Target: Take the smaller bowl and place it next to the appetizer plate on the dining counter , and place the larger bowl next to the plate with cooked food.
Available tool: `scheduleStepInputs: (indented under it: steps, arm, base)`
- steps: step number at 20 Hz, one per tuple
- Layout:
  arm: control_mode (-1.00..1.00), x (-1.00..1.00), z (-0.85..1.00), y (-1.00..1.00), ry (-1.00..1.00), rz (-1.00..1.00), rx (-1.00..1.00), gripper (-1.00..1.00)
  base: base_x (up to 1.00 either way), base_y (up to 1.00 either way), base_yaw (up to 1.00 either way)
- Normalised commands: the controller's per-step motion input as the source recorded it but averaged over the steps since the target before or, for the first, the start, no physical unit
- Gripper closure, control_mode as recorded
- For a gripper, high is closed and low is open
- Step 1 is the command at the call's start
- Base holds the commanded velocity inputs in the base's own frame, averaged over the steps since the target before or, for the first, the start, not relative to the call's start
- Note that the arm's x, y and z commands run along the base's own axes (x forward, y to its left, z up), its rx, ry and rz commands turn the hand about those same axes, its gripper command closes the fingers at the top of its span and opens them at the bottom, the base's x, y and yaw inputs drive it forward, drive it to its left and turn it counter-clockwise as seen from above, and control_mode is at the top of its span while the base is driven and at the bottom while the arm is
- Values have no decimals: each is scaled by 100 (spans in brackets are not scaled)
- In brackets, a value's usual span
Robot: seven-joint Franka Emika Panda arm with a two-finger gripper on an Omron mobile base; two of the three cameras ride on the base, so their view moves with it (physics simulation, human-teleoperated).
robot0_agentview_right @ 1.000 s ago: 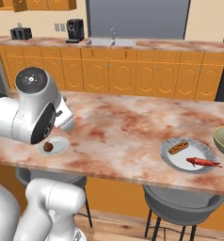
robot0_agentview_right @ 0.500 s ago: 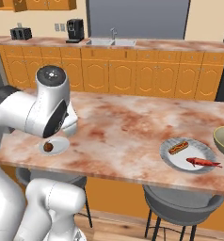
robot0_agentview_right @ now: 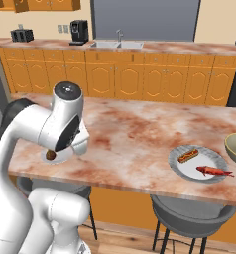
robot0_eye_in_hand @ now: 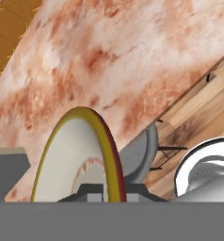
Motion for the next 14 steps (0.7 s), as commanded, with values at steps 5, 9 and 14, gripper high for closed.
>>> scheduleStepInputs:
  steps: [5,9,14]
  arm:
    - [-100,26,-44,-23,1,0,0,100]
    - [-100,43,-36,-26,0,0,0,100]
    - [-100,52,-34,-19,0,0,0,100]
  base:
    - [0,0,0]
    - [0,0,0]
    - [0,0,0]
